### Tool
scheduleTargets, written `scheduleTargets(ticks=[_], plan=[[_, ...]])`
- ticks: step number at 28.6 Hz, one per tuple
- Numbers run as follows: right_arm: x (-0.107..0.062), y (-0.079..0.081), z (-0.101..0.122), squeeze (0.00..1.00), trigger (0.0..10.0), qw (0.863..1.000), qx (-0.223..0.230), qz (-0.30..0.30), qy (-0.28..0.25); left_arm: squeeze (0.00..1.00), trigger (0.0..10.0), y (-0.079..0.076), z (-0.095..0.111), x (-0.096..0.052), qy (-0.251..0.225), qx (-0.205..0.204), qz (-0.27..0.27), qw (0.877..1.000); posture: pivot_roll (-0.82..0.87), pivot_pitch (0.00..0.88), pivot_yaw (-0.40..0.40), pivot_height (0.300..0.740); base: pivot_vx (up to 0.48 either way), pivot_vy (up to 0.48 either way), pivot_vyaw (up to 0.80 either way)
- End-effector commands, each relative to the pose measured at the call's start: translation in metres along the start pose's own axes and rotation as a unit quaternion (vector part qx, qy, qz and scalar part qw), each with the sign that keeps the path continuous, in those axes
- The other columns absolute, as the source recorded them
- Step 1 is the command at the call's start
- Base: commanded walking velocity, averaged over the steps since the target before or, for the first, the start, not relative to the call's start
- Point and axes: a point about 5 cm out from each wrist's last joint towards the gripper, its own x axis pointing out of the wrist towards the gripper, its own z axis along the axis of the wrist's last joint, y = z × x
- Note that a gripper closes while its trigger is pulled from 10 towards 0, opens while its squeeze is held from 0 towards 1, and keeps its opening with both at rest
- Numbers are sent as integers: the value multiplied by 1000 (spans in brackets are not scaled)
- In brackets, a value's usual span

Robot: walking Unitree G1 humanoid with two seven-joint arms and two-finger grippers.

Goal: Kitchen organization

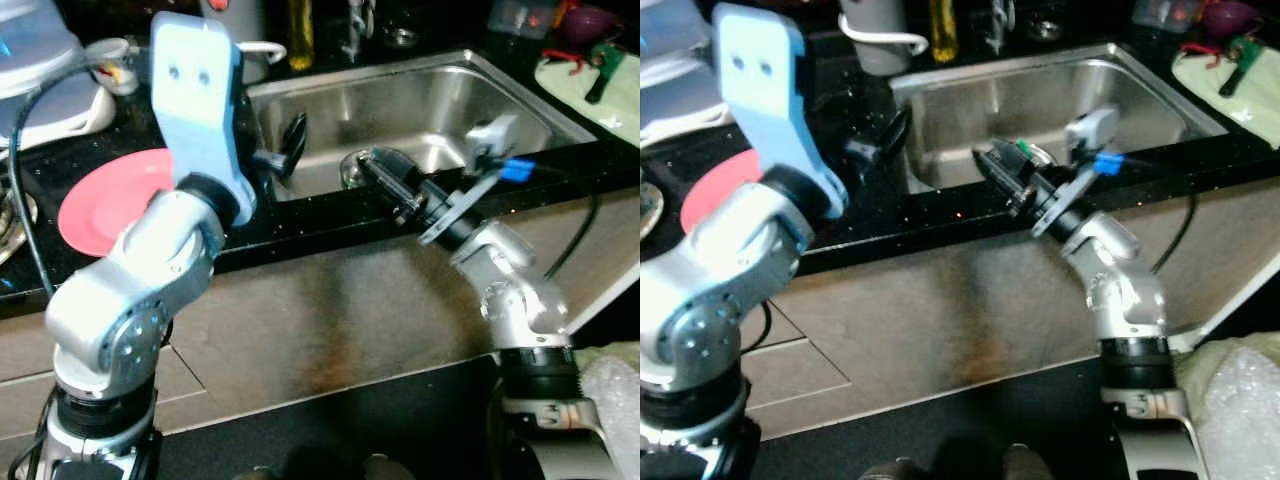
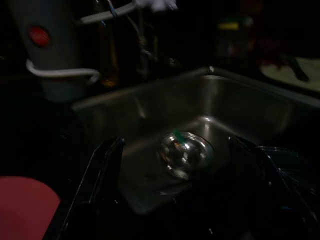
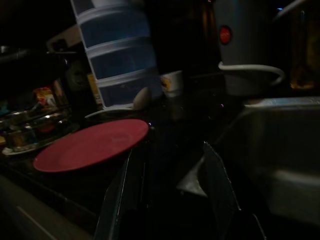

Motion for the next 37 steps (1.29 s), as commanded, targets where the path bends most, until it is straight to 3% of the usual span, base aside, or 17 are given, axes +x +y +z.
scheduleTargets(ticks=[1,2,8,13,15,18,19,21,24,28,29,33,37], plan=[[-3,1,-11,0,10000,1000,5,-13,9,0,10000,3,-12,-2,11,1,-1,1000,71,110,0,740,0,0,0],[-4,4,-22,0,10000,999,18,-25,15,0,10000,6,-27,-5,28,-4,6,1000,67,110,1,740,0,0,0],[-9,10,-40,0,10000,998,50,-41,13,0,10000,2,-53,-9,51,14,6,999,59,112,0,740,0,0,0],[-12,10,-44,0,10000,996,73,-50,-4,0,10000,-1,-71,-13,52,73,4,996,52,111,-1,740,0,0,0],[-15,13,-43,0,10000,991,116,-43,-47,0,10000,-6,-85,-17,34,91,4,995,46,111,3,740,0,0,0],[-18,18,-34,0,10000,979,175,-15,-99,0,10000,-15,-88,-20,14,107,0,994,41,114,7,740,0,0,0],[-20,23,-30,0,10000,972,202,11,-117,0,10000,-22,-89,-21,5,94,-15,995,41,114,9,740,0,0,0],[-21,25,-29,0,10000,969,213,24,-122,0,10000,-26,-90,-21,5,84,-24,996,41,114,9,740,0,0,0],[-25,32,-32,0,10000,968,221,58,-108,0,10000,-45,-95,-26,10,-5,-103,995,35,111,11,740,0,0,0],[-25,28,-31,0,10000,968,217,55,-110,0,10000,-53,-98,-33,17,-70,-174,982,37,103,12,740,0,0,0],[-25,28,-31,0,10000,968,217,55,-110,0,10000,-53,-98,-33,17,-70,-174,982,37,103,12,740,0,0,0],[-24,21,-23,0,10000,970,204,55,-118,0,10000,-64,-107,-50,41,-99,-272,956,43,92,12,740,0,0,0],[-21,21,-16,0,10000,971,197,75,-115,0,10000,-65,-118,-57,63,-90,-287,952,45,87,16,740,0,0,0]])
